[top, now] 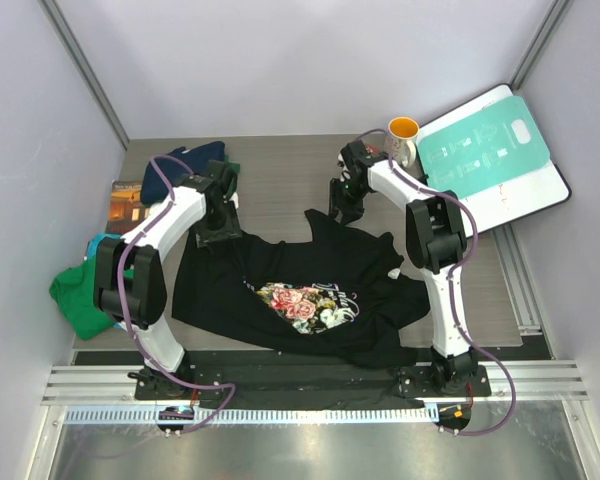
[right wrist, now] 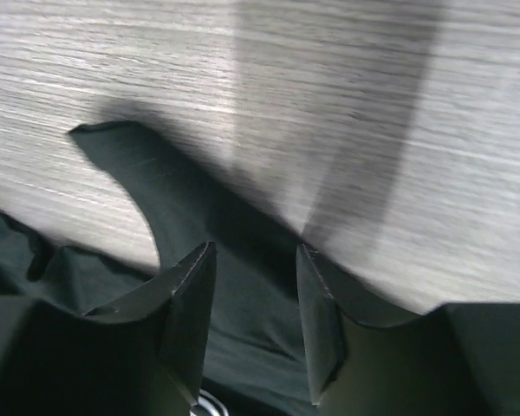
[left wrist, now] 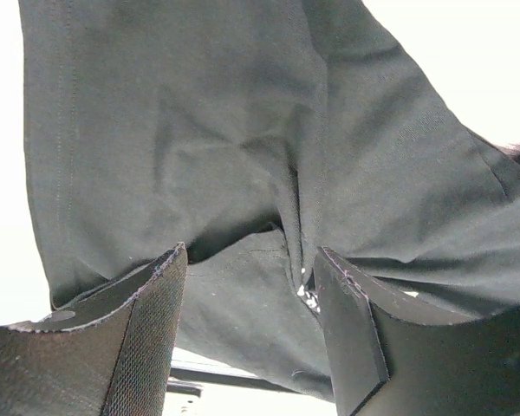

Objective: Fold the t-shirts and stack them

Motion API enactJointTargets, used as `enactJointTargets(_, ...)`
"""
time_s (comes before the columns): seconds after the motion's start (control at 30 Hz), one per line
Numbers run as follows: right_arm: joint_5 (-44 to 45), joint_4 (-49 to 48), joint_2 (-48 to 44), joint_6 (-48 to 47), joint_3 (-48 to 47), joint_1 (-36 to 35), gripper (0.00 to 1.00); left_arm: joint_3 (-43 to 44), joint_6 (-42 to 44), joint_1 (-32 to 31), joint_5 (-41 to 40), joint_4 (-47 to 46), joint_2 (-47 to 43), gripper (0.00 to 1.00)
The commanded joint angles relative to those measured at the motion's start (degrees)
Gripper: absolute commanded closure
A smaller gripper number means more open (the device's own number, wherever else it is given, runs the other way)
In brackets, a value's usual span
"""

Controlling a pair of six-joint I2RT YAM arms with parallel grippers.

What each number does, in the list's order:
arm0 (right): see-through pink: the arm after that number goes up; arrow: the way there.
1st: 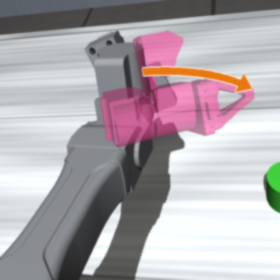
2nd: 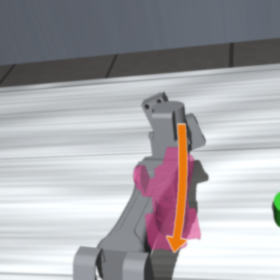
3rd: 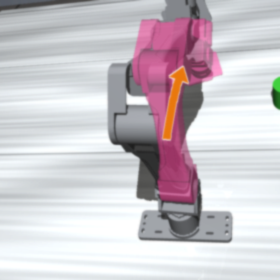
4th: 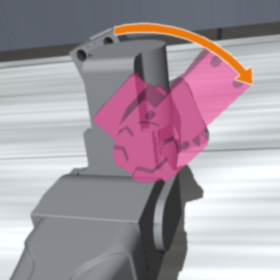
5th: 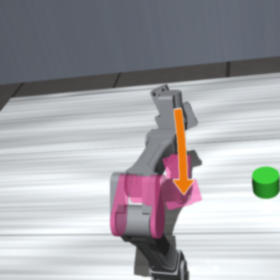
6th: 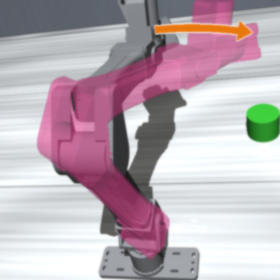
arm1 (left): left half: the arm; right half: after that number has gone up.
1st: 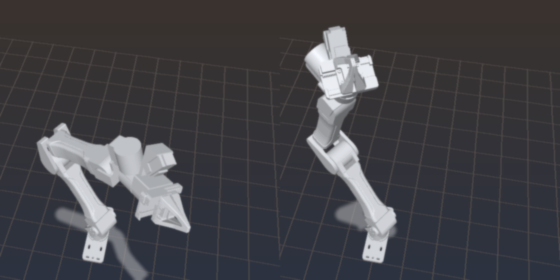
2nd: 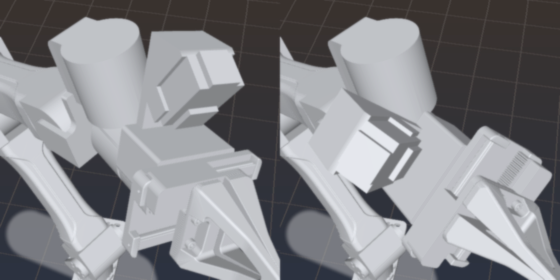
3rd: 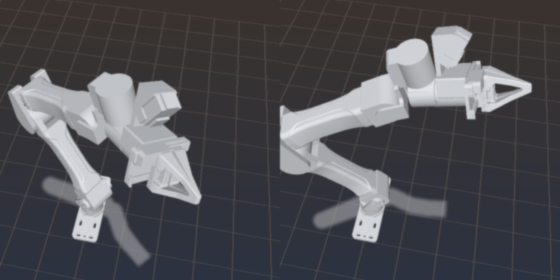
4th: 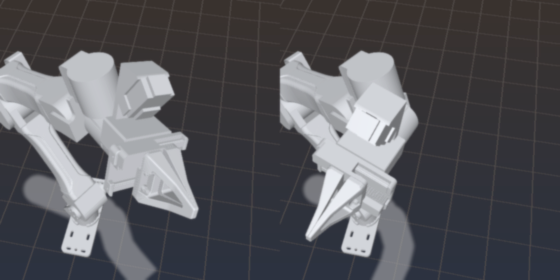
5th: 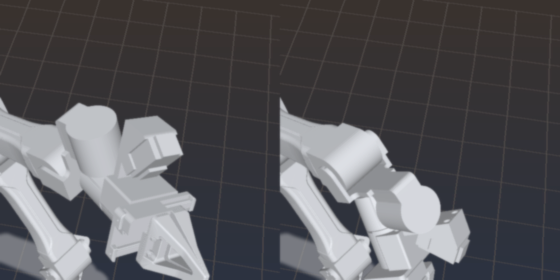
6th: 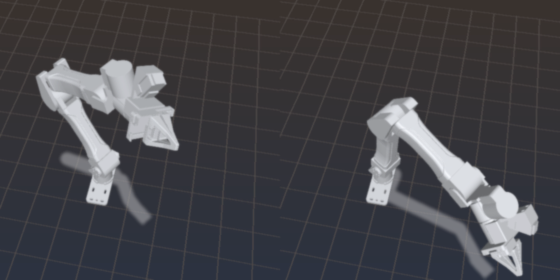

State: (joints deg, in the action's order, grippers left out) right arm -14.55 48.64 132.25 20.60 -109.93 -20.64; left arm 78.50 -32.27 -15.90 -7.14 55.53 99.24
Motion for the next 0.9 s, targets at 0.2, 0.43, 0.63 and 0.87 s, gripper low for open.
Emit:
enactJointTargets(0.2,6.5,-0.6,3.7,-2.6,-3.3,-0.8,0.99,-1.5,0.9,2.2,-2.6,-1.1,-1.9,0.38)
enactJointTargets(0.43,13.0,-1.2,-0.6,-4.1,0.0,-0.8,0.99,-0.4,0.0,6.1,-4.2,-4.9,0.2,0.37)
enactJointTargets(0.63,14.3,-1.1,-3.4,-3.9,3.0,-0.5,0.99,13.1,-0.1,7.9,-7.9,-3.5,10.6,0.37)
enactJointTargets(0.87,13.9,-1.4,-6.7,-3.7,6.4,0.8,0.99,23.1,-0.7,11.1,-7.0,-4.5,19.0,0.36)
